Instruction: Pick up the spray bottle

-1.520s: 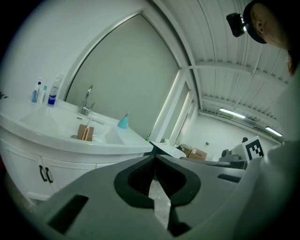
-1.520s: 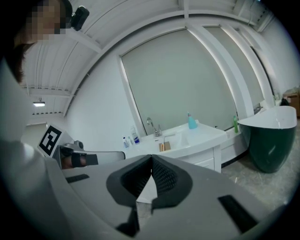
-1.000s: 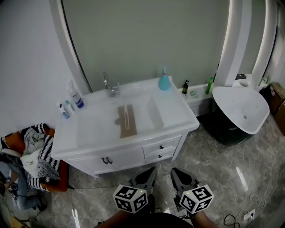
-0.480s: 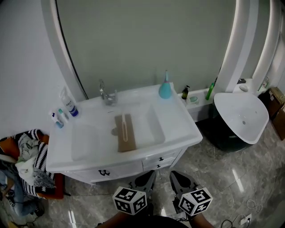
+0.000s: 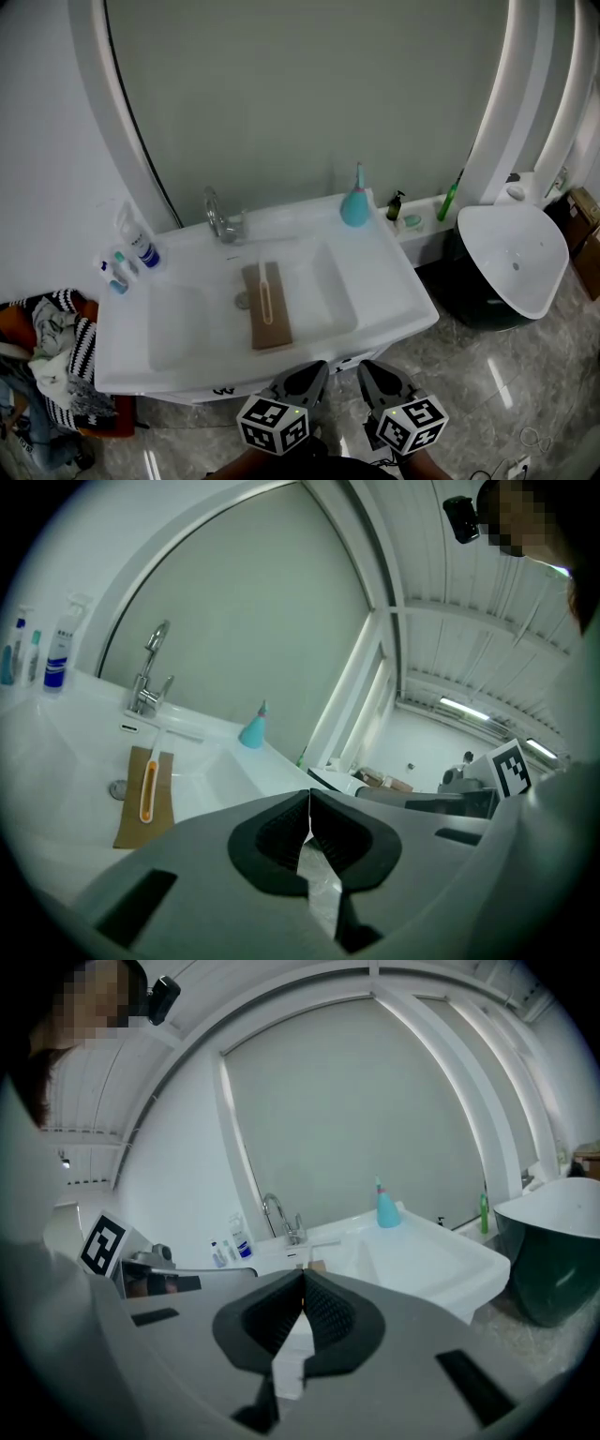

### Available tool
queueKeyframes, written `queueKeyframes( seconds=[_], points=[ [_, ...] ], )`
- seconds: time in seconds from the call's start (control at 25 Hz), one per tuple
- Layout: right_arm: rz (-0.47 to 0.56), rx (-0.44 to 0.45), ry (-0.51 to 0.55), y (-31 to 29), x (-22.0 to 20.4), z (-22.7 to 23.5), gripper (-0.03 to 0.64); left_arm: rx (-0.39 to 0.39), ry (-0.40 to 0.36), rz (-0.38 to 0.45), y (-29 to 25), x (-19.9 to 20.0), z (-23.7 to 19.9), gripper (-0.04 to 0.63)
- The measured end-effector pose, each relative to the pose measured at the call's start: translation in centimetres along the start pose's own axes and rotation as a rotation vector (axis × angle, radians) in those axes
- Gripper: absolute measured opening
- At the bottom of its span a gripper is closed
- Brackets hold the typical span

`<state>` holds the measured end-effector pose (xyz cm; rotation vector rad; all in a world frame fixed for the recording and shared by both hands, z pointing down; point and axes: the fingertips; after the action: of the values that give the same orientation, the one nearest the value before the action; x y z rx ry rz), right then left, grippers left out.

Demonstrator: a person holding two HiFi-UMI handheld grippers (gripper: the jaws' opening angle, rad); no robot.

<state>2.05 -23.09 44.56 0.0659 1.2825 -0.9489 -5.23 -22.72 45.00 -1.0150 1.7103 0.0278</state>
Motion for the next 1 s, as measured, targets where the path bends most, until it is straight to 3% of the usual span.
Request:
queueKeyframes(
  seconds=[0.56, 1.0],
  points=[
    [0.015, -0.061, -0.004, -4.9, 5.1, 3.6, 0.006, -0.064, -0.084, -0.034, -4.5, 4.7, -3.4, 0.006],
    [0.032, -0.019, 0.025, -8.7, 10.8, 9.5, 0.006, -0.008, -0.095, -0.017, -10.3, 10.1, -5.4, 0.006]
  ],
)
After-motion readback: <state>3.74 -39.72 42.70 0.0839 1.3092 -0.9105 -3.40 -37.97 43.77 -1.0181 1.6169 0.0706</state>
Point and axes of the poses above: the fingertips, and each gripper's own axes: y backward along the fingers, z to its right, x out of its top, and after that the axes turned 13 degrees about -z, right-handed
